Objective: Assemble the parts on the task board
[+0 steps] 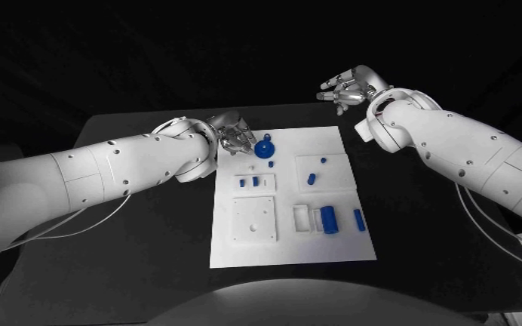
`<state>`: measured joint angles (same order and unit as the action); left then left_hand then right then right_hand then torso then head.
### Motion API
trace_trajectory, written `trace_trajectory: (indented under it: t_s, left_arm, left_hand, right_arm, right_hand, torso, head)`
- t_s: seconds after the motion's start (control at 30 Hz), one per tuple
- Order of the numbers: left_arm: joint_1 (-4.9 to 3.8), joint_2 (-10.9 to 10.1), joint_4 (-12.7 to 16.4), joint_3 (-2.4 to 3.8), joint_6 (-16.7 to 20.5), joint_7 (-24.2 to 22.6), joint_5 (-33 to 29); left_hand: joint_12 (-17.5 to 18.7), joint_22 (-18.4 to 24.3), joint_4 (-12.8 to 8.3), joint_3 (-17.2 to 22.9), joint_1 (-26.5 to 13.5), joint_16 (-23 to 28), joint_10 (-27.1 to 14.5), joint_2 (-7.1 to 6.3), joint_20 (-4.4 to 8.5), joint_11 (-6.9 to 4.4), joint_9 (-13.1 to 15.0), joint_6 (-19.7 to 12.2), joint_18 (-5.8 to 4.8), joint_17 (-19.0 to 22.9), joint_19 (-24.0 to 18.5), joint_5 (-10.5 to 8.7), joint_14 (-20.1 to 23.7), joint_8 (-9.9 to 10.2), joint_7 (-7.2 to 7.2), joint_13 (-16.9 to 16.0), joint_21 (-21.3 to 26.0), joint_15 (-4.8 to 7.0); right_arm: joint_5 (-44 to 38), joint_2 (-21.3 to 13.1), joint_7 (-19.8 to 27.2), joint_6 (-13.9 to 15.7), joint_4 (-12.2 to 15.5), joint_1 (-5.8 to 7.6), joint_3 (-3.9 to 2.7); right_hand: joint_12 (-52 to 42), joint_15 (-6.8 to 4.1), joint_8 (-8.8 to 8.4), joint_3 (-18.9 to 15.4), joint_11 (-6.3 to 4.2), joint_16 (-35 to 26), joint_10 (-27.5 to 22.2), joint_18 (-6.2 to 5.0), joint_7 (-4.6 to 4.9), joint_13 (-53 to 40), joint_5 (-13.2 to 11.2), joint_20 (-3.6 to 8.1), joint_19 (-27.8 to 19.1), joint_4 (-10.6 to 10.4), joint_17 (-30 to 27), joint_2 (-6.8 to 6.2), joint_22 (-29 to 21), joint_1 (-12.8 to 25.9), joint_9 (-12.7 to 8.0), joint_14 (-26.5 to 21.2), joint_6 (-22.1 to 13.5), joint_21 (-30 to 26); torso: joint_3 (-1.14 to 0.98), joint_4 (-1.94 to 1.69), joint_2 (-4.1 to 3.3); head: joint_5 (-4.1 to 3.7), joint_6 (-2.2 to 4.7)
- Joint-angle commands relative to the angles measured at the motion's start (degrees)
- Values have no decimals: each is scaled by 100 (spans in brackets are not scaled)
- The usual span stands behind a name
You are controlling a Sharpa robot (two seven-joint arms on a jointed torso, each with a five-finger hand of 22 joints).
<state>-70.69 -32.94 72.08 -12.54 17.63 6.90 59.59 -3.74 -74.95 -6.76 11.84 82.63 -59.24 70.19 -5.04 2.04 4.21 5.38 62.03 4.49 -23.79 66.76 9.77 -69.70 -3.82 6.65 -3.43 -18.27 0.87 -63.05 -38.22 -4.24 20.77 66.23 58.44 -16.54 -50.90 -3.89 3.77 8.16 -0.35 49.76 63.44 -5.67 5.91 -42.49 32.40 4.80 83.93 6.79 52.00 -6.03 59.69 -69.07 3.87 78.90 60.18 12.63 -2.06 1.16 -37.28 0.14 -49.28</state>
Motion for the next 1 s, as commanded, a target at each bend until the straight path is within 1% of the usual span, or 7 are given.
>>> trace_trajectory:
  t_s: [0.03,0.3,0.43,0.57,0.77,0.83,1.0]
  left_arm:
    - [31,94,-87,-26,352,-815,868]
    - [75,340,-279,-89,274,-1165,1698]
    - [105,472,-393,-109,151,-1255,1965]
    - [150,593,-481,-116,35,-1298,2150]
    - [211,756,-633,-119,-73,-1277,2329]
    - [226,804,-695,-119,-119,-1263,2371]
    - [252,886,-805,-119,-208,-1241,2464]
  left_hand:
    - [31,-8,17,3,-94,16,-62,-33,-44,3,-87,-28,104,26,19,-138,-17,5,-32,5,54,-37]
    - [35,21,-15,-27,-98,-59,-246,-130,-71,48,-164,-48,133,100,167,-102,-57,16,-59,6,236,-58]
    - [34,-10,-11,-125,-150,-126,-439,-243,-86,83,-167,-139,133,106,206,-84,-66,20,-72,3,266,-74]
    - [31,-30,48,-345,-63,-198,-566,-216,-98,105,-166,-187,136,163,265,-95,-48,16,-79,2,386,-80]
    - [33,-118,31,-384,43,-302,-703,-180,-65,100,-170,-208,126,207,340,-22,-69,18,-105,5,438,-42]
    - [33,-132,-4,-365,82,-383,-782,-178,-43,91,-177,-321,127,194,374,15,-112,19,-157,6,395,-9]
    - [33,-130,-50,-345,73,-636,-856,-164,1,81,-176,-290,85,467,334,22,-123,17,-138,7,226,22]
  right_arm:
    - [35,-1,124,-16,10,-3,-3]
    - [67,11,165,-5,23,-2,-3]
    - [72,18,183,3,25,-2,-3]
    - [90,23,200,10,27,-2,-3]
    - [114,36,220,9,34,-1,-3]
    - [119,38,225,9,38,-1,-4]
    - [127,37,229,12,45,-1,-4]
  right_hand:
    - [409,-16,-18,52,-4,-68,177,-6,10,415,22,33,182,13,-36,5,-39,58,-4,-32,-1,-60]
    - [986,-23,-18,122,-7,-238,293,1,8,988,27,41,194,32,-155,-11,-205,67,-5,-19,5,-178]
    - [1416,-8,-18,171,9,-359,363,9,15,1389,26,25,156,33,-241,-23,-308,76,-4,-66,-5,-267]
    - [1958,16,-20,219,40,-503,441,24,29,1879,28,8,135,30,-409,-33,-446,80,-5,-92,-9,-383]
    - [3343,89,-10,310,148,-525,956,-14,44,3206,19,-63,143,31,-555,-49,-673,71,-3,-187,-16,-551]
    - [3477,95,-16,299,160,-522,934,-17,63,3329,21,-63,152,16,-572,-46,-699,87,-6,-200,-16,-563]
    - [3698,100,-18,265,167,-484,1086,-17,67,3639,21,-67,180,6,-643,-48,-807,73,-7,-221,-18,-590]
  torso:
    - [3,0,-2]
    - [-3,-3,-2]
    - [0,3,-7]
    - [3,4,-8]
    - [5,4,-11]
    - [3,3,-9]
    - [1,5,-11]
  head:
    - [-17,27]
    - [-29,63]
    - [-41,72]
    - [-51,79]
    - [-66,93]
    - [-78,96]
    - [-87,102]
